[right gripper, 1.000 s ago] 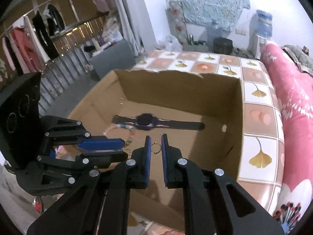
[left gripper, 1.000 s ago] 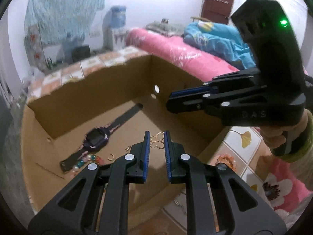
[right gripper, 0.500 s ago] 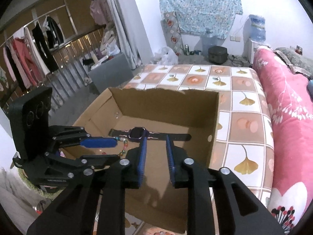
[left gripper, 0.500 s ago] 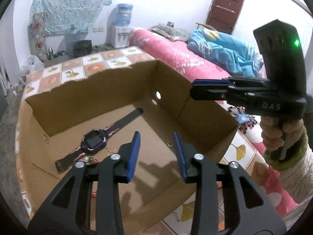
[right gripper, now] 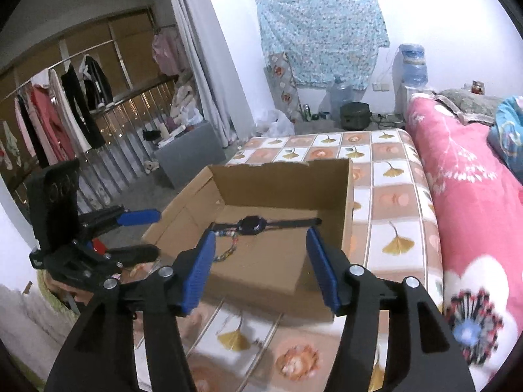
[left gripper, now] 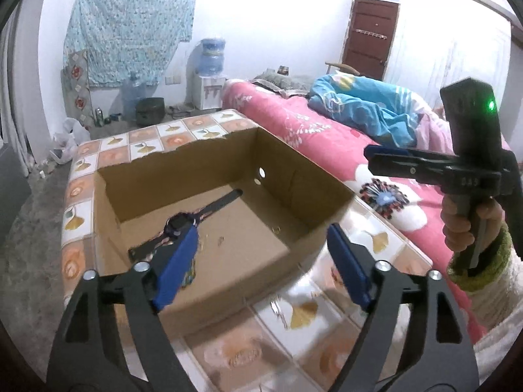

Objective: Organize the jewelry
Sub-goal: 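Open the left gripper to drop the gold charm into the box, then withdraw the open left gripper from the box back to the table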

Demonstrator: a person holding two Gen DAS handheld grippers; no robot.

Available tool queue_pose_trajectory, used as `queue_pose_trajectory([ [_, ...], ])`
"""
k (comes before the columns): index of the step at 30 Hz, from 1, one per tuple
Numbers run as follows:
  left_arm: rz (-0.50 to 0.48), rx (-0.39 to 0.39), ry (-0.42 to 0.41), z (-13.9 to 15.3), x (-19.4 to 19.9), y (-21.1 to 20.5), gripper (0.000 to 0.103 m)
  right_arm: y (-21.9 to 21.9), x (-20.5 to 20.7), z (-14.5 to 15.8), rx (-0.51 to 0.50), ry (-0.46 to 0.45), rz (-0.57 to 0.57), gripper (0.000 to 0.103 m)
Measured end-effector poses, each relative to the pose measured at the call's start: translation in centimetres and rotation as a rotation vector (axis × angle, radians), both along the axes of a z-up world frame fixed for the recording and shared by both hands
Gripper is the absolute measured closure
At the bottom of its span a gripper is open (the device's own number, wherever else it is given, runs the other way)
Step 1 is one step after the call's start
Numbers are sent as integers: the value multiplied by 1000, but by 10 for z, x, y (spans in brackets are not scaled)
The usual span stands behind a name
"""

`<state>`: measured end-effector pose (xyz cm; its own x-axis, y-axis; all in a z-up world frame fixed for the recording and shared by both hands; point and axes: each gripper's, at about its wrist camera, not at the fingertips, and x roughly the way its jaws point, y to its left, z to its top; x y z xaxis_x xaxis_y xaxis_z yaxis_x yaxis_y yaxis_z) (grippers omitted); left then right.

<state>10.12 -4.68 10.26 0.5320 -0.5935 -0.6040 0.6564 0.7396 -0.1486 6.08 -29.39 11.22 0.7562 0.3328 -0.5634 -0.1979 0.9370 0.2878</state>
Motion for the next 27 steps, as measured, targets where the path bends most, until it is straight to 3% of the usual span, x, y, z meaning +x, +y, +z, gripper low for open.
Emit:
queue_pose_trajectory([
  [5,-20,23,20,-8,-35,18,16,13,-40,-28,10,32,-27,45],
  [12,13,107,108,-52,-59,21,13,40,-69,-96,23,215,-78,42],
  [14,42,131,150,-69,-59,17,13,48,-72,-112,-31,271,-119,35],
  [23,235,273,293,-136,-45,-1,13,54,-77,-136,-198,344,-269,27],
  [27,285,303,282,-146,-47,-5,12,54,-74,-144,-250,360,-306,22],
])
